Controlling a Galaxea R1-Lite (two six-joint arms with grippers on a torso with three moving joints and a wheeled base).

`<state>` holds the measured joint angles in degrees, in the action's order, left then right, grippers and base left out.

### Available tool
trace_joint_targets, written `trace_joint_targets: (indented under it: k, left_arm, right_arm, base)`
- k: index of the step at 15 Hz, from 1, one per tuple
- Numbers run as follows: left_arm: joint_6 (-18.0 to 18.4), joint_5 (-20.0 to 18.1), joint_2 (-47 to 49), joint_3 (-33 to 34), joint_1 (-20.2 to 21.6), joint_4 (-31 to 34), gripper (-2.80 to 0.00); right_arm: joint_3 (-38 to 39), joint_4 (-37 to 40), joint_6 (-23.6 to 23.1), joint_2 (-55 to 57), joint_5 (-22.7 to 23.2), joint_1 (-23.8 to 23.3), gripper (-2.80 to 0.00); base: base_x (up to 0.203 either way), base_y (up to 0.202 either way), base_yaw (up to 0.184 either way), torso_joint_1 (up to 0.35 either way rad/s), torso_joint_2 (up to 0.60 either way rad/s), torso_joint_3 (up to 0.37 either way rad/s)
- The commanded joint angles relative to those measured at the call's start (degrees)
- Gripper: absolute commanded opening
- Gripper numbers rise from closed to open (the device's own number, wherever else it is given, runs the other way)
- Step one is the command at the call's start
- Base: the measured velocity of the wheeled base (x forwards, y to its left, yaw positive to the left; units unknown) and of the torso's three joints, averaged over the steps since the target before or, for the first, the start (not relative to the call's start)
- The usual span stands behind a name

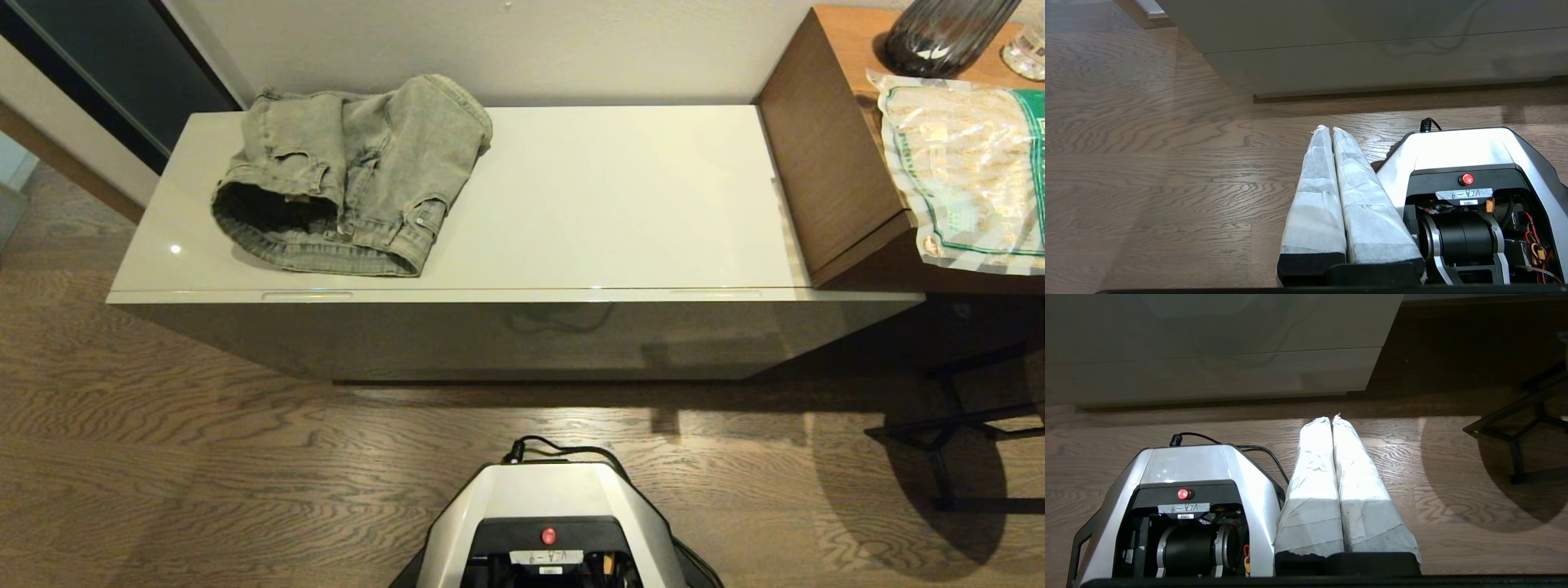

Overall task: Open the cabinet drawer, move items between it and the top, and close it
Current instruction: Open the drawer

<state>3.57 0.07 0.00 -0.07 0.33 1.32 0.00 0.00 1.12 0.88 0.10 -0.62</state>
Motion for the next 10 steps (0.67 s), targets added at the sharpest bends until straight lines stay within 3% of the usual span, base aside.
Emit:
trace_joint_targets:
  k: [1, 10]
  left_arm:
    - [0.03, -0.07, 0.09, -0.01, 0.02, 0.0, -2.8]
    - [0.03, -0.06, 0.09, 0.07, -0.05, 0.0, -2.8]
  right_arm:
    - [0.09, -0.09, 0.02, 0.09, -0.01, 0.01, -2.8]
    - [0.09, -0.09, 0.02, 0.09, -0.01, 0.01, -2.8]
  base:
    - [0.0, 0.0, 0.0, 0.0, 0.0, 0.0]
    - [0.0, 0.0, 0.0, 0.0, 0.0, 0.0]
